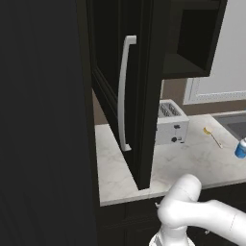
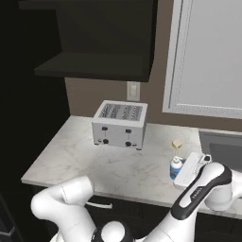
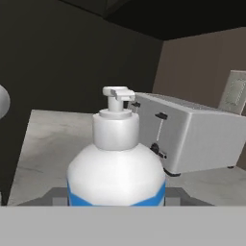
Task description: Locate and retrieve the dish brush and soap dispenser from the cabinet. Place them next to the sink.
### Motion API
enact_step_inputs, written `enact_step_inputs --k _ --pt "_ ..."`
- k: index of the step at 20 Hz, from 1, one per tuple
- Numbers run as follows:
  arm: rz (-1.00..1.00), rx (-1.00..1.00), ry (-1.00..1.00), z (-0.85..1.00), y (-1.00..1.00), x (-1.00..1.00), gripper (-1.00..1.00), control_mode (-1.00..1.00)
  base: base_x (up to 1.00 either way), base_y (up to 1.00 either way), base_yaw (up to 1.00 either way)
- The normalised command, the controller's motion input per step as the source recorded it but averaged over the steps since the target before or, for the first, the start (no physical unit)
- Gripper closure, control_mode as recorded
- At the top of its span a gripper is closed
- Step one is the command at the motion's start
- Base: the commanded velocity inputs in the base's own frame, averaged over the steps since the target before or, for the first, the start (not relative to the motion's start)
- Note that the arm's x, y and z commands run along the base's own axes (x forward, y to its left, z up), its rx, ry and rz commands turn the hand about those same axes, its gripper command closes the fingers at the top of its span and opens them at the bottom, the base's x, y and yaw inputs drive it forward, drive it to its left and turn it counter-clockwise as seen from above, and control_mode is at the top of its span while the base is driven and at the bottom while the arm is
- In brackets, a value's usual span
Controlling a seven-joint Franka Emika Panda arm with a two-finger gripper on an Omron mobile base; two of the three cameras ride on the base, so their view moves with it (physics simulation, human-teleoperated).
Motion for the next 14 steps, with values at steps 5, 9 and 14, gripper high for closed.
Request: enact_step_inputs --k 5,9,14 --pt "0.0 -0.01 0.02 -0.32 -0.02 0.34 1.0 -1.0 0.0 0.0 0.0" --pt "0.0 0.0 0.01 -0.32 -0.04 0.35 1.0 -1.0 0.0 0.0 0.0" --pt "0.0 0.0 0.0 -0.33 -0.07 0.36 1.0 -1.0 0.0 0.0 0.0"
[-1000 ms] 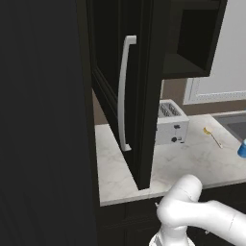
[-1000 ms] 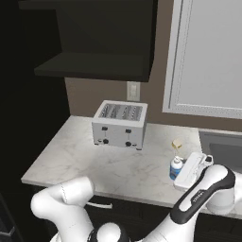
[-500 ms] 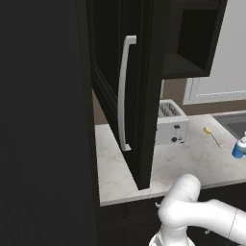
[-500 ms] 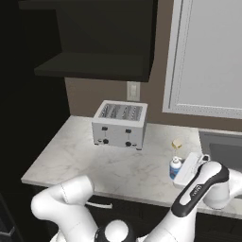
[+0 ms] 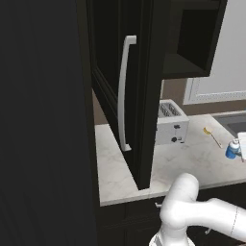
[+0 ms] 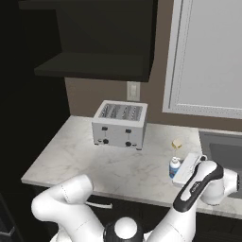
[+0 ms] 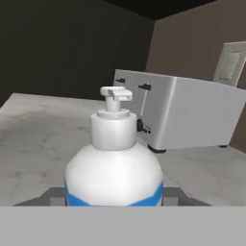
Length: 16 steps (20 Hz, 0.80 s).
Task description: Locate and retrieve the dish brush and soap dispenser from the cabinet. Place them next to the sink.
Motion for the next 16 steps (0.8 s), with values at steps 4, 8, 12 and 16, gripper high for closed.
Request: enact_step_inputs --k 4,8,12,16 --pt "0.0 -0.01 0.0 -0.29 -0.12 0.37 1.0 -1.0 0.0 0.0 0.0" --pt "0.0 0.0 0.0 -0.23 -0.19 0.36 1.0 -1.0 0.0 0.0 0.0" --pt "0.0 -0.01 0.0 -0.21 -0.18 0.32 1.0 -1.0 0.0 0.0 0.0" --pt "0.0 -0.01 0.0 -0.21 -0.18 0.31 1.0 -1.0 0.0 0.0 0.0"
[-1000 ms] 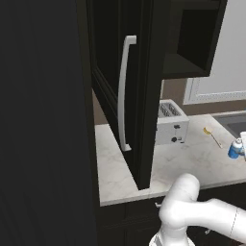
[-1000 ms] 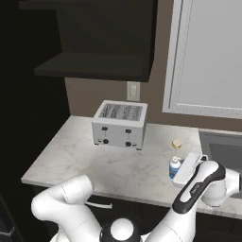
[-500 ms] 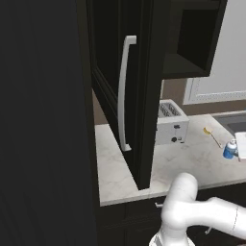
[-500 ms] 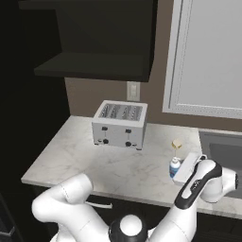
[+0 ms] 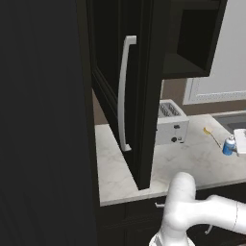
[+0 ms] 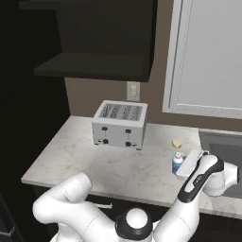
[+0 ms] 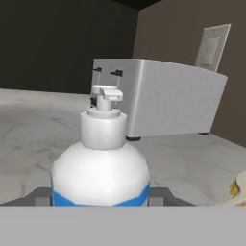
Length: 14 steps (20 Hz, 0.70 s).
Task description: Locate and retrieve the dish brush and soap dispenser from the cabinet. Place them next to the sink.
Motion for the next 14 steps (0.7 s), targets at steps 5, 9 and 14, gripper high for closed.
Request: enact_step_inputs --k 5,9,14 --pt "0.0 -0.01 0.01 -0.25 -0.18 0.3 1.0 -1.0 0.0 0.0 0.0" --pt "0.0 0.0 0.07 -0.37 -0.19 0.2 1.0 -1.0 0.0 0.0 0.0" --pt "0.0 0.0 0.12 -0.46 -0.17 0.1 1.0 -1.0 0.0 0.0 0.0"
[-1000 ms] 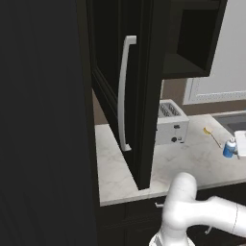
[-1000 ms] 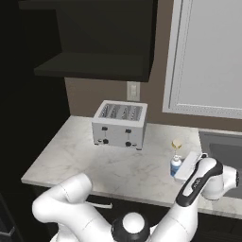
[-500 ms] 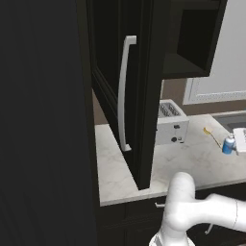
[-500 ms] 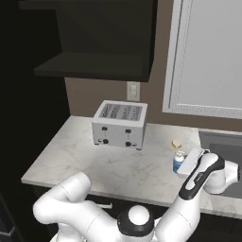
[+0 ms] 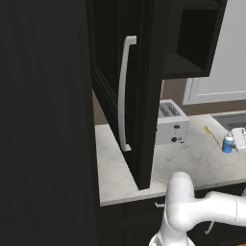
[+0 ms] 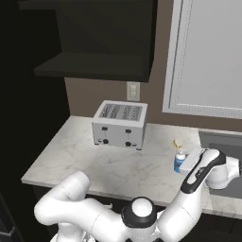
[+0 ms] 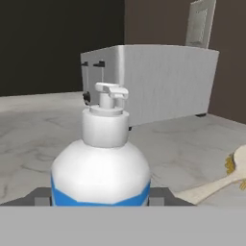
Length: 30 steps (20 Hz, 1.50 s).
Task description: Locate and retrieve the dish brush and soap dispenser from the cabinet. Place them next to the sink.
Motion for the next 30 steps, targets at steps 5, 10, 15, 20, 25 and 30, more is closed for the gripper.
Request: enact_step_inputs --k 5,10,15,20,25,30 --pt "0.0 0.0 0.05 -0.43 -0.17 0.07 1.0 -1.0 0.0 0.0 0.0" --pt "0.0 0.0 -0.04 -0.38 -0.14 0.0 1.0 -1.0 0.0 0.0 0.0" --pt "0.01 0.0 -0.13 -0.42 -0.15 -0.02 1.0 -1.0 0.0 0.0 0.0" --pt "0.01 0.0 -0.16 -0.39 -0.08 0.0 1.0 -1.0 0.0 0.0 0.0" --pt "0.03 0.0 -0.12 -0.17 0.0 0.0 1.0 -1.0 0.0 0.0 0.0" --pt "0.03 0.0 -0.07 -0.11 0.0 0.0 -1.0 -1.0 0.0 0.0 0.0"
